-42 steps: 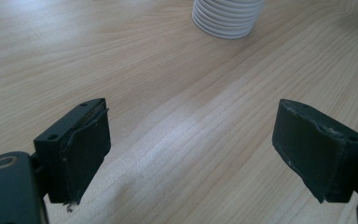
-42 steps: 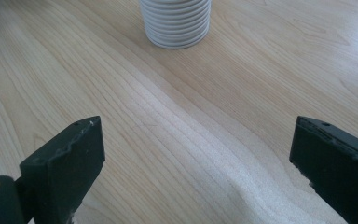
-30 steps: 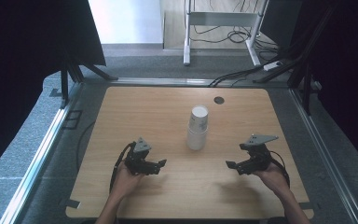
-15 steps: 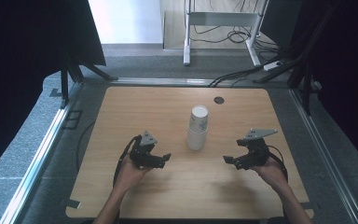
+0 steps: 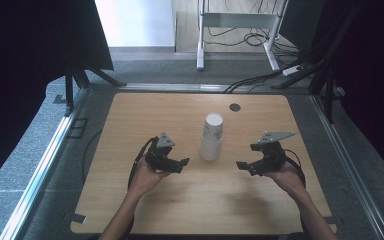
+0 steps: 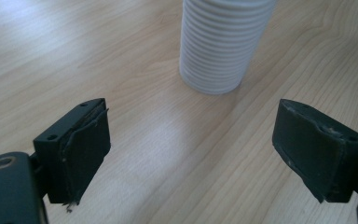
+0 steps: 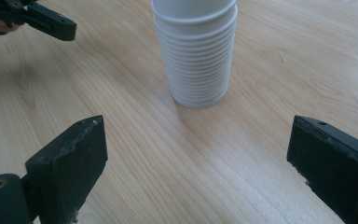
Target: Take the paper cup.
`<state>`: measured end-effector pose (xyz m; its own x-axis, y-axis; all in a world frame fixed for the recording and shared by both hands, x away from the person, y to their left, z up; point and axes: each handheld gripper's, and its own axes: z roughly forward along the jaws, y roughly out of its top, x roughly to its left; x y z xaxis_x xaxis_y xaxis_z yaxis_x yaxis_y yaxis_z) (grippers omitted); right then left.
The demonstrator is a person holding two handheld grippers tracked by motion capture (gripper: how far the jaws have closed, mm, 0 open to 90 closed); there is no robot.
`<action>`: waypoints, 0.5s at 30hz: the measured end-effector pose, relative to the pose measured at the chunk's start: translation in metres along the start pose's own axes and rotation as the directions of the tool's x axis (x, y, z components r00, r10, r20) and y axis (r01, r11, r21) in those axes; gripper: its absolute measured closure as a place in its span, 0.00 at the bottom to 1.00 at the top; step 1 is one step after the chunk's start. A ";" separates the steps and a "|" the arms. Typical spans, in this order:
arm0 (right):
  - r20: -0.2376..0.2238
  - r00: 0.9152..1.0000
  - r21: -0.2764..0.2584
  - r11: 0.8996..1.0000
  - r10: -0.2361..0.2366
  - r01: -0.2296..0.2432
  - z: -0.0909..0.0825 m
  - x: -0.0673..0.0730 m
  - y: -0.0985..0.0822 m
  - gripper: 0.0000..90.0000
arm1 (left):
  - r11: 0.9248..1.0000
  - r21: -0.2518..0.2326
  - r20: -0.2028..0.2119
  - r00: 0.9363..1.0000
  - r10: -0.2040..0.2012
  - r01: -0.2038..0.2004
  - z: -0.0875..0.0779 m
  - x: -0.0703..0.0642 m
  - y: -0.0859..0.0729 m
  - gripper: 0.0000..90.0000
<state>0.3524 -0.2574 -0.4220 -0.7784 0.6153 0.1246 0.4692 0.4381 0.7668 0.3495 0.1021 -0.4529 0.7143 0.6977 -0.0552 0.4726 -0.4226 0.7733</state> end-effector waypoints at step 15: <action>-0.015 1.000 -0.018 1.000 -0.002 0.001 0.008 -0.004 0.026 0.06 | 0.999 -0.001 0.039 0.998 0.049 -0.049 0.019 -0.002 0.023 0.12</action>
<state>0.3704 -0.2433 -0.4077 -0.7854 0.6046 0.1328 0.4605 0.4273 0.7780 0.3691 0.0802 -0.4474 0.7559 0.6534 -0.0421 0.4370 -0.4556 0.7755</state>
